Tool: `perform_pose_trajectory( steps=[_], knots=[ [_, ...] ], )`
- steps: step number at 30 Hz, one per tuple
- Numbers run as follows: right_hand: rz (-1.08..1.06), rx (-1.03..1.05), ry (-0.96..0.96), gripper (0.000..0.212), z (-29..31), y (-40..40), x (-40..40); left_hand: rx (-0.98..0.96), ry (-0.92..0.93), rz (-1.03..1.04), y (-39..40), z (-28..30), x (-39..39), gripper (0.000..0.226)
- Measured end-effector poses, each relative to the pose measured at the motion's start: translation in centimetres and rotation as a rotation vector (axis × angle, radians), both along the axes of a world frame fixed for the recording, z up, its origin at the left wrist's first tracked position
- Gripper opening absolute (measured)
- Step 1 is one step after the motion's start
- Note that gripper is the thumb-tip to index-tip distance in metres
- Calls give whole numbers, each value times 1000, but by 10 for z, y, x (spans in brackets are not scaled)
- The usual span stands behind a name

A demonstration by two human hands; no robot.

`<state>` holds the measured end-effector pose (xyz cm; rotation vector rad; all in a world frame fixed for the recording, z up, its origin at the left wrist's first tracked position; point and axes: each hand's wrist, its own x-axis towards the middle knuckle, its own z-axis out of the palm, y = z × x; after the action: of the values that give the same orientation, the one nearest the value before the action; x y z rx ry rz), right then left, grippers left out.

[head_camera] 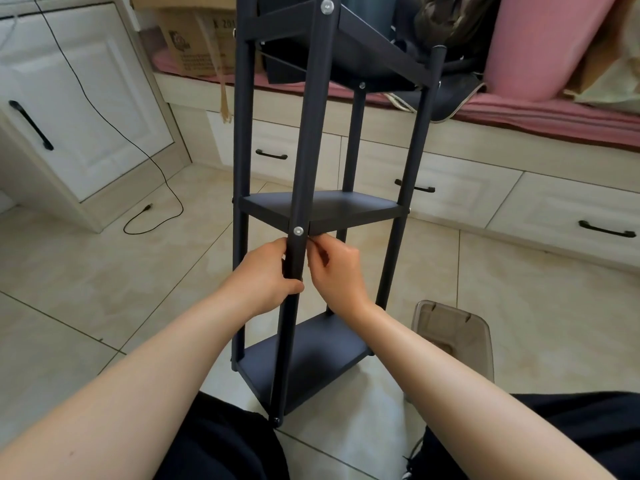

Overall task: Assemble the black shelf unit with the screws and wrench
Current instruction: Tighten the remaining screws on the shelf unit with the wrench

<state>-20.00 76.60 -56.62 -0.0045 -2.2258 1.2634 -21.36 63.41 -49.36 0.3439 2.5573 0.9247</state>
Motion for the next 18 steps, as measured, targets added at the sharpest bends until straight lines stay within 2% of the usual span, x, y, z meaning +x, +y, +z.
perform_pose_trajectory(
  steps=[6, 18],
  knots=[
    [-1, -6, -13, 15, -15, -3, -11, 0, 16, -16, 0, -2, -1, 51],
    [29, -153, -178, 15, -21, -16, -37, 18, -18, 18, -8, -3, -8, 43]
  ],
)
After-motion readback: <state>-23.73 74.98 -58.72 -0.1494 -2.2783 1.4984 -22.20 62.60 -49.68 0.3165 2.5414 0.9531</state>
